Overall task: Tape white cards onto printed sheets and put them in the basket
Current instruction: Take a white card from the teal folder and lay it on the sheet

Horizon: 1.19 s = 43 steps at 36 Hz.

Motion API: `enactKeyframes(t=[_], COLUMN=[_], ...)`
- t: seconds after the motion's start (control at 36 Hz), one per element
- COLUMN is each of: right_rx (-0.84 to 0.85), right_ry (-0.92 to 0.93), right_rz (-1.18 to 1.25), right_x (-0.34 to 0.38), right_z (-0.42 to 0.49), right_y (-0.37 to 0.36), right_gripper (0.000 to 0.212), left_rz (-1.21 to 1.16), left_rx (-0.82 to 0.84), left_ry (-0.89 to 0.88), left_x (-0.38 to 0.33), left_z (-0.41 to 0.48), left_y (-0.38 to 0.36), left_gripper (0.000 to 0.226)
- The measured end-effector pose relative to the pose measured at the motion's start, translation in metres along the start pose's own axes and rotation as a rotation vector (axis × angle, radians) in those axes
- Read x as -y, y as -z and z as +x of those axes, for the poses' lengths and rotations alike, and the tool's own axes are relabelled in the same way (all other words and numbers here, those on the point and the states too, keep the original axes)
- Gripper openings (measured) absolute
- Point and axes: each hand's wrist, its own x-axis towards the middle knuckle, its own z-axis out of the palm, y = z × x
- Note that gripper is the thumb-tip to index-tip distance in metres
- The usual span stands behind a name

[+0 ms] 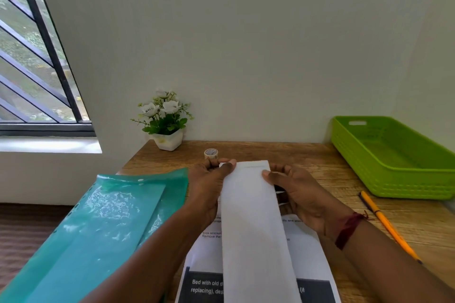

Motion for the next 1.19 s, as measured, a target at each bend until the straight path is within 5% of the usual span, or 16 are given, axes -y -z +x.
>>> enactKeyframes(t=[0.25, 0.39, 0.61, 0.72, 0.86, 1.11, 1.19], right_rx=[0.290, 0.271, -0.138, -0.374, -0.339, -0.051, 0.007], right_ry=[-0.072, -0.006, 0.529, 0.725, 0.927, 0.623, 0.512], right_rz=[-0.273, -0.389, -0.948, -1.087, -1.079, -1.381, -1.509], right_x=[0.003, 0.019, 0.047, 0.043, 0.028, -0.004, -0.012], right_z=[-0.027, -0.032, -0.037, -0.030, -0.018, -0.009, -0.008], right_y=[0.000, 0.014, 0.050, 0.059, 0.051, 0.032, 0.025], right_gripper=[0.057, 0.044, 0.008, 0.018, 0.026, 0.040, 0.068], left_rz=[-0.184, -0.157, 0.144, 0.511, 0.814, 1.418, 1.477], left_rx=[-0.250, -0.295, -0.058, 0.015, 0.042, 0.244, 0.286], left_ry=[-0.110, -0.257, -0.566, -0.790, -0.950, -0.635, -0.611], left_x=[-0.015, -0.026, -0.040, -0.040, -0.047, -0.049, -0.049], left_z=[0.006, 0.005, -0.006, -0.004, 0.002, 0.013, 0.013], left_y=[0.015, 0.023, 0.020, 0.024, 0.039, 0.055, 0.055], left_gripper=[0.021, 0.018, 0.049, 0.030, 0.020, 0.022, 0.020])
